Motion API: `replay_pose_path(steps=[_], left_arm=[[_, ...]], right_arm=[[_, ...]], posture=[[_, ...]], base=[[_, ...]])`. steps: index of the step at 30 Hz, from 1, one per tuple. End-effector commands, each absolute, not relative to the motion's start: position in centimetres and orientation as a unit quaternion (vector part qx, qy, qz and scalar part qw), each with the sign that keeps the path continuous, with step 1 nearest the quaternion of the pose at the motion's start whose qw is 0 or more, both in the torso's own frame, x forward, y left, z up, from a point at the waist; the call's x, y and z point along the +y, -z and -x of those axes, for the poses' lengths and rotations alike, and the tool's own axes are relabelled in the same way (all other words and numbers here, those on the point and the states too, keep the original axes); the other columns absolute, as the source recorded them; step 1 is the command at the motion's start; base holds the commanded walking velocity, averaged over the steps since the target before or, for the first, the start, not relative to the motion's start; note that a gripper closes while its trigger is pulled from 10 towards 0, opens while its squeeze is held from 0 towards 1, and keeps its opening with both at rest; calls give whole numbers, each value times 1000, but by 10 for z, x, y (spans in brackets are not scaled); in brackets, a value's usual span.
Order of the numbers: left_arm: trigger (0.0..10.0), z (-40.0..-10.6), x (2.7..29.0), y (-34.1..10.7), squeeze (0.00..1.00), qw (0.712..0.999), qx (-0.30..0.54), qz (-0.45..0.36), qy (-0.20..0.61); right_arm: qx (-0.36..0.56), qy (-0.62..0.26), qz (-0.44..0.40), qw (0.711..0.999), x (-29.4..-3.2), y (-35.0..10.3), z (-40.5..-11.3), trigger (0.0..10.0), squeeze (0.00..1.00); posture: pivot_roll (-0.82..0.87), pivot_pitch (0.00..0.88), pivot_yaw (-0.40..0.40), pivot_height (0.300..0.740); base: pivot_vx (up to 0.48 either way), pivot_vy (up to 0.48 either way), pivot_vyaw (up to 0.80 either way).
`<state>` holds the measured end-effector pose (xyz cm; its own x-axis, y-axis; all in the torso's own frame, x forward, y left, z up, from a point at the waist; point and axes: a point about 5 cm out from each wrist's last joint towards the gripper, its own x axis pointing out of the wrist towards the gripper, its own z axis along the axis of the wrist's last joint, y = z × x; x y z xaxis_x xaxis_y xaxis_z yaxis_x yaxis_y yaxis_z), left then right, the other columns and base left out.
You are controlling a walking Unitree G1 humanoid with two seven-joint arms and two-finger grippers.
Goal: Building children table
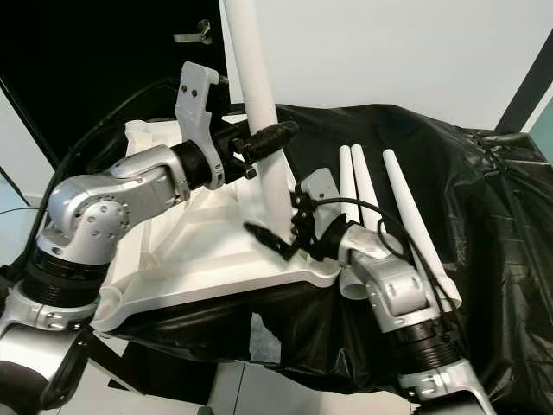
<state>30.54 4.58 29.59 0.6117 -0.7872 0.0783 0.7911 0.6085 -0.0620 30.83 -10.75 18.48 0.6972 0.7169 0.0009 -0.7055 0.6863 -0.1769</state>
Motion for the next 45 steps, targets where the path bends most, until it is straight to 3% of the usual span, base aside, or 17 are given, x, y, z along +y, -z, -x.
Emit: replay_pose_path(steps=[1, 2, 3, 7, 23, 24, 26, 28, 29, 32, 33, 36, 37, 38, 45], left_arm=[[10000, -306, 44, -302, 0, 901, -39, 35, 432], [10000, -306, 44, -302, 0, 901, -39, 35, 432], [10000, -308, 37, -302, 0, 913, -49, 29, 404], [10000, -309, 31, -302, 0, 919, -54, 29, 389], [10000, -309, 1, -305, 0, 925, -60, 32, 374], [10000, -309, -1, -307, 0, 925, -64, 36, 372], [10000, -309, -1, -308, 0, 926, -64, 37, 371], [10000, -310, -1, -310, 0, 927, -68, 41, 367], [10000, -311, 0, -310, 0, 928, -70, 42, 365], [10000, -311, 0, -311, 0, 929, -70, 43, 362], [10000, -311, 0, -311, 0, 929, -71, 43, 360], [10000, -312, 1, -312, 0, 930, -71, 44, 358], [10000, -312, 1, -313, 0, 930, -72, 44, 357], [10000, -313, 1, -313, 0, 930, -73, 44, 357], [10000, -314, 0, -314, 0, 932, -78, 37, 353]], right_arm=[[-41, -366, 91, 925, -110, -187, -312, 10000, 0], [-41, -366, 91, 925, -110, -187, -312, 10000, 0], [-40, -277, 105, 954, -114, -184, -325, 10000, 0], [-46, -231, 121, 964, -115, -184, -331, 10000, 0], [-86, -248, 168, 950, -83, -192, -341, 10000, 0], [-90, -242, 165, 952, -82, -194, -343, 8863, 0], [-89, -240, 163, 953, -83, -194, -343, 8863, 0], [-87, -233, 158, 956, -84, -192, -344, 7725, 0], [-85, -231, 154, 957, -84, -191, -344, 6431, 0], [-84, -228, 152, 958, -84, -191, -344, 6431, 0], [-81, -229, 149, 958, -84, -189, -344, 4706, 0], [-80, -229, 150, 959, -84, -188, -344, 4471, 0], [-80, -226, 149, 959, -84, -186, -344, 2824, 0], [-80, -225, 148, 960, -85, -186, -345, 0, 0], [-79, -210, 140, 964, -88, -185, -348, 0, 0]], posture=[[35, 0, 18, 740], [35, 0, 18, 740], [34, 0, 19, 740], [35, 0, 18, 740], [27, 0, 22, 740], [28, 0, 20, 740], [28, 0, 20, 740], [31, 0, 19, 740], [31, 0, 19, 740], [31, 0, 20, 740], [31, 0, 20, 740], [32, 0, 21, 740], [32, 0, 22, 740], [32, 0, 23, 740], [33, 0, 25, 740]], base=[[0, 0, 0], [0, 0, 0], [0, 0, 0], [0, 0, 0], [0, 0, 0], [0, 0, 0], [0, 0, 0], [0, 0, 0], [0, 0, 0], [0, 0, 0], [0, 0, 0], [0, 0, 0], [0, 0, 0], [0, 0, 0], [0, 0, 0]])
